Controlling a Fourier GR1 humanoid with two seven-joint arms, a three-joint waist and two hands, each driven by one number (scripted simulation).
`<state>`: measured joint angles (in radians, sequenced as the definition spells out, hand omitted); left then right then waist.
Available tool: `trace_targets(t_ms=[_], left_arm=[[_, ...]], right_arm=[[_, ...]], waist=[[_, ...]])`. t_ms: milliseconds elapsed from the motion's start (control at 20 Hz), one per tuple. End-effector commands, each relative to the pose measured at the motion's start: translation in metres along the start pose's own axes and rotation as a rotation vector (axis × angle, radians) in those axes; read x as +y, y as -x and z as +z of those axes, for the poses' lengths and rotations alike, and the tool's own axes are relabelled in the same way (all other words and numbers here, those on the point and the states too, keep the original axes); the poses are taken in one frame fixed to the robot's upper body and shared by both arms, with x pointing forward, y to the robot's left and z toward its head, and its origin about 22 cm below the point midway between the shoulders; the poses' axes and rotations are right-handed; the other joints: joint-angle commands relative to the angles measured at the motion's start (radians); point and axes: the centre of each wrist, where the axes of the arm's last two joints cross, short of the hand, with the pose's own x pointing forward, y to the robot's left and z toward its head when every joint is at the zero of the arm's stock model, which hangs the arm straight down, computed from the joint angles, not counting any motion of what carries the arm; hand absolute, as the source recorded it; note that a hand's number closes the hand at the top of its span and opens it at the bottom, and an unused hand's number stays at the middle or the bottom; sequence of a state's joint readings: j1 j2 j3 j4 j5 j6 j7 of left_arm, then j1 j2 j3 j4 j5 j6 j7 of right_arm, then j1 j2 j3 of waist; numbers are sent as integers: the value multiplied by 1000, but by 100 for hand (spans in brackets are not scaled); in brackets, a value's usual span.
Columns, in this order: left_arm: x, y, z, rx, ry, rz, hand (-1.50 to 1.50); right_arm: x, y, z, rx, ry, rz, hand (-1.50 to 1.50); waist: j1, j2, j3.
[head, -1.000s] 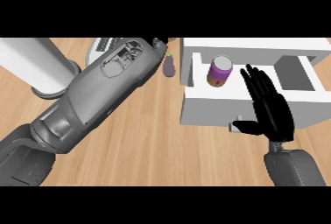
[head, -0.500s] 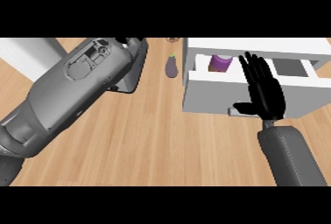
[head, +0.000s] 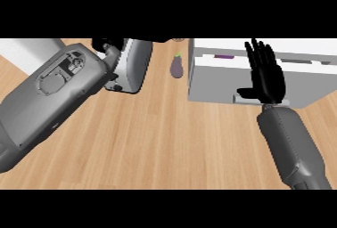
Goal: Pick up the can, place it into the drawer and close the drawer
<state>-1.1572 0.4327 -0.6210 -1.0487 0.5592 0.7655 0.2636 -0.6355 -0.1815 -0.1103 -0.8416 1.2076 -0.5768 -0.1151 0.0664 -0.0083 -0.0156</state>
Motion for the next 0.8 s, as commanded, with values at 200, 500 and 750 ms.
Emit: trace_targets(t_ms=[200,500,750], left_arm=[[28,21,16,26,4,-8,-150],[30,40,35,9,12,-11,-150],[35,47,37,29,10,-37,-150]], right_arm=[[11,-15,-36,31,-8,-25,-150],[0,-28,-67,53,28,-11,-150],[-9,-35,-83,35,54,-9,-150]], waist=[[1,20,17],[23,27,17],[18,33,18]])
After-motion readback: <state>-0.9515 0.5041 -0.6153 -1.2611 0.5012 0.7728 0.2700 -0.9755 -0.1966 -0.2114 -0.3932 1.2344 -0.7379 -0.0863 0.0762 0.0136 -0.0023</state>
